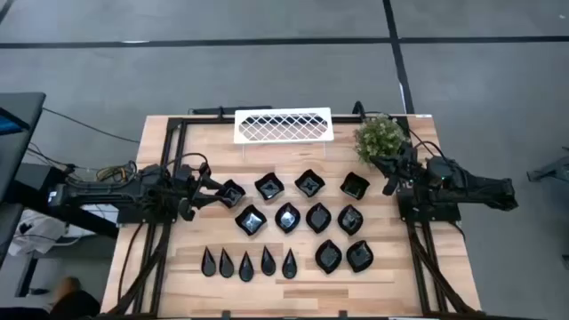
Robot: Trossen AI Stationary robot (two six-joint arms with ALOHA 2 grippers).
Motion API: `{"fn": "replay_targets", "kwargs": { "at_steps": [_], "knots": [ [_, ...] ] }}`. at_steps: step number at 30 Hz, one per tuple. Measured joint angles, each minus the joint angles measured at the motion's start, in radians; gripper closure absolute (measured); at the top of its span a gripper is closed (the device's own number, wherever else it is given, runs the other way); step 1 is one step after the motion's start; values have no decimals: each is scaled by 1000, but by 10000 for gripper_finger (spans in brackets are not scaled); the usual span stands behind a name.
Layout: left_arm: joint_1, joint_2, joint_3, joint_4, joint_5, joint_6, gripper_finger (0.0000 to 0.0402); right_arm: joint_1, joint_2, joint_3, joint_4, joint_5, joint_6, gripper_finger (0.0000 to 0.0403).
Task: Pick & Place Mini shaped plates
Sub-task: Put the black drop-shaped plate on the shelf
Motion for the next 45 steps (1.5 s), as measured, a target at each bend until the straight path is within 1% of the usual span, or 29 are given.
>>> {"fn": "replay_targets", "kwargs": {
  "at_steps": [7, 21, 26, 28, 31, 36, 39, 45],
  "knots": [
    [0, 0, 0, 3, 0, 0, 229, 0, 0, 0, 0, 0, 0, 401],
    [-1, 9, 15, -1, 0, -49, 229, 0, 0, 0, 0, 0, 0, 401],
    [-19, 78, 75, -23, -1, -50, 229, 0, 0, 0, 0, 0, 0, 401],
    [-36, 123, 117, -66, -8, -56, 229, 0, 0, 0, 0, 0, 0, 401],
    [-75, 206, 189, -163, -53, -83, 229, 0, 0, 0, 0, 0, 0, 401],
    [-158, 357, 304, -311, -128, -205, 229, 0, 0, 0, 0, 0, 0, 401],
    [-216, 441, 359, -373, -137, -336, 229, 0, 0, 0, 0, 0, 0, 401],
    [-352, 574, 438, -421, -139, -632, 229, 0, 0, 0, 0, 1, -1, 401]
  ]
}}
